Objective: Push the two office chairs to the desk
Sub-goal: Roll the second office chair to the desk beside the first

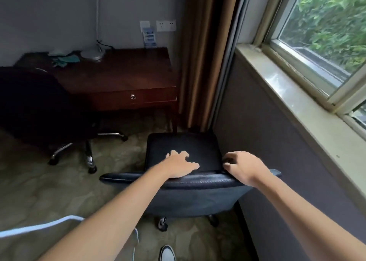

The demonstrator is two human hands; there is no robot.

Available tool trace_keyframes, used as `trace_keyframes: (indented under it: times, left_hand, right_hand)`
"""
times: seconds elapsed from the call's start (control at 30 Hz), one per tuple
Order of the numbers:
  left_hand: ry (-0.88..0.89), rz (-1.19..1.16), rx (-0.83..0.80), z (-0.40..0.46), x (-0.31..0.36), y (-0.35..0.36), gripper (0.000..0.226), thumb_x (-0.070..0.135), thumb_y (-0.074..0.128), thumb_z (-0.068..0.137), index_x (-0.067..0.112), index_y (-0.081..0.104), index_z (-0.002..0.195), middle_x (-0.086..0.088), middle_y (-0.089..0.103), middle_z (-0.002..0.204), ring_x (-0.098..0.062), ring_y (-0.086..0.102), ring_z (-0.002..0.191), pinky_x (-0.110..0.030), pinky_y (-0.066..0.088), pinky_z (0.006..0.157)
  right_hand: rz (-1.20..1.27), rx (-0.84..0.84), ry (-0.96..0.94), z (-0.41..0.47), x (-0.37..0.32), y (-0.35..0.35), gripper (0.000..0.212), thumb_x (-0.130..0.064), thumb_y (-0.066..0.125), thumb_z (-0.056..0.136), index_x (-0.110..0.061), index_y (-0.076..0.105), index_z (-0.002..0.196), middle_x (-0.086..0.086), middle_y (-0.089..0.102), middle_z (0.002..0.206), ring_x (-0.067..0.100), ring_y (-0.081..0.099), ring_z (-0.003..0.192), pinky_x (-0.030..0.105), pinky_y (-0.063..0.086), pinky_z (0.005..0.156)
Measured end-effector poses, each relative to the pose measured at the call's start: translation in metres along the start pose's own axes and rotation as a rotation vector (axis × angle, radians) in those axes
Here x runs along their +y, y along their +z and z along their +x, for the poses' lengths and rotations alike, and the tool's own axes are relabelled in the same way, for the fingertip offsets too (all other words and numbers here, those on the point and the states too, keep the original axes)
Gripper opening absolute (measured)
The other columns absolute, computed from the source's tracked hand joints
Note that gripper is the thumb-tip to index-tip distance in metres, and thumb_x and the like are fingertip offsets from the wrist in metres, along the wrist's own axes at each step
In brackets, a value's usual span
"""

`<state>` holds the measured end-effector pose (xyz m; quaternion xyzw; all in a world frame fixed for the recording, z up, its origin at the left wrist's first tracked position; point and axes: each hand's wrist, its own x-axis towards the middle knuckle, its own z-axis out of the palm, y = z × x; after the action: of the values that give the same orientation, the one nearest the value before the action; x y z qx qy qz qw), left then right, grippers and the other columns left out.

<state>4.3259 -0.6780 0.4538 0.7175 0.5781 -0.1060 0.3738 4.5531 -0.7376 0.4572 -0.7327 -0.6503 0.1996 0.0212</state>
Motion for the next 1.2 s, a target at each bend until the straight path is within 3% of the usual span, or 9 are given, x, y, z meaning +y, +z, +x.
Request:
trace_keyframes:
  times: [0.13,0.23,0.3,0.37,0.43,0.63,0.83,1.03,1.2]
  left_hand:
    - [-0.137,0.212,0.115,-0.008,-0.048,-0.035,0.054,0.061,0.041,0.085,0.032,0.054,0.128,-0.006,0.046,0.141,-0.03,0.043,0.127,-0.047,0.033,0.102]
    - [-0.245,0.239,-0.055,-0.023,-0.069,-0.042,0.059,0.063,0.034,0.083,0.023,0.061,0.116,-0.006,0.054,0.137,-0.028,0.05,0.12,-0.042,0.038,0.099]
    - [-0.26,0.223,-0.132,-0.034,-0.066,-0.038,0.068,0.067,0.032,0.084,0.024,0.054,0.132,-0.005,0.044,0.148,-0.028,0.042,0.131,-0.044,0.029,0.108]
    - [-0.359,0.149,-0.167,-0.048,-0.058,-0.021,0.073,0.069,0.034,0.088,0.03,0.032,0.149,-0.003,0.024,0.16,-0.027,0.024,0.144,-0.046,0.015,0.113]
    - [-0.42,0.116,-0.153,-0.057,-0.051,-0.002,0.078,0.075,0.03,0.087,0.036,0.017,0.153,-0.002,0.011,0.163,-0.027,0.012,0.148,-0.048,0.008,0.115]
    - [-0.431,-0.147,-0.096,-0.075,0.003,0.059,0.076,0.079,0.025,0.084,0.044,0.013,0.151,0.009,0.006,0.163,-0.018,0.003,0.149,-0.046,0.002,0.116]
    - [-0.454,-0.231,0.134,-0.067,0.062,0.077,0.084,0.084,0.021,0.073,0.048,0.02,0.149,0.007,0.02,0.161,-0.027,0.021,0.145,-0.047,0.016,0.113]
    - [-0.501,-0.137,0.371,-0.057,0.077,0.072,0.068,0.061,0.023,0.081,0.042,0.031,0.146,0.0,0.046,0.147,-0.029,0.045,0.128,-0.041,0.03,0.088]
    - [-0.49,-0.16,0.332,-0.048,0.071,0.064,0.064,0.058,0.024,0.081,0.045,0.032,0.144,0.005,0.039,0.15,-0.026,0.038,0.132,-0.041,0.028,0.095]
  right_hand:
    - [0.047,0.014,-0.092,0.003,-0.01,-0.001,0.038,-0.049,0.042,0.088,-0.036,0.062,0.117,-0.007,0.063,0.118,0.022,0.058,0.11,0.034,0.046,0.086]
    - [0.082,0.0,-0.269,-0.011,-0.023,0.002,0.05,-0.061,0.035,0.091,-0.037,0.053,0.13,-0.009,0.06,0.123,0.018,0.053,0.117,0.037,0.045,0.094]
    - [0.057,-0.015,-0.38,-0.026,-0.025,0.006,0.056,-0.068,0.027,0.091,-0.038,0.052,0.131,-0.01,0.06,0.117,0.015,0.05,0.115,0.035,0.044,0.092]
    - [-0.035,-0.008,-0.502,-0.044,-0.015,0.008,0.062,-0.072,0.021,0.09,-0.037,0.055,0.128,-0.011,0.061,0.107,0.013,0.051,0.107,0.03,0.043,0.086]
    - [-0.085,0.03,-0.57,-0.053,-0.002,0.007,0.07,-0.075,0.015,0.089,-0.036,0.058,0.126,-0.01,0.063,0.103,0.013,0.051,0.102,0.028,0.043,0.084]
    - [-0.286,0.178,-0.537,-0.036,0.061,-0.02,0.062,-0.057,0.013,0.093,-0.029,0.068,0.101,-0.006,0.066,0.09,0.02,0.058,0.09,0.034,0.045,0.077]
    - [-0.256,0.398,-0.564,-0.004,0.071,-0.032,0.047,-0.039,0.028,0.091,-0.018,0.063,0.067,-0.002,0.059,0.068,0.023,0.057,0.07,0.027,0.026,0.052]
    - [-0.172,0.408,-0.672,0.03,0.068,-0.051,0.031,-0.032,0.037,0.079,-0.011,0.058,0.07,0.002,0.053,0.07,0.025,0.054,0.066,0.026,0.025,0.048]
    - [-0.112,0.43,-0.734,0.041,0.064,-0.052,0.018,-0.025,0.042,0.072,-0.011,0.048,0.061,0.001,0.047,0.062,0.024,0.048,0.055,0.026,0.022,0.047]
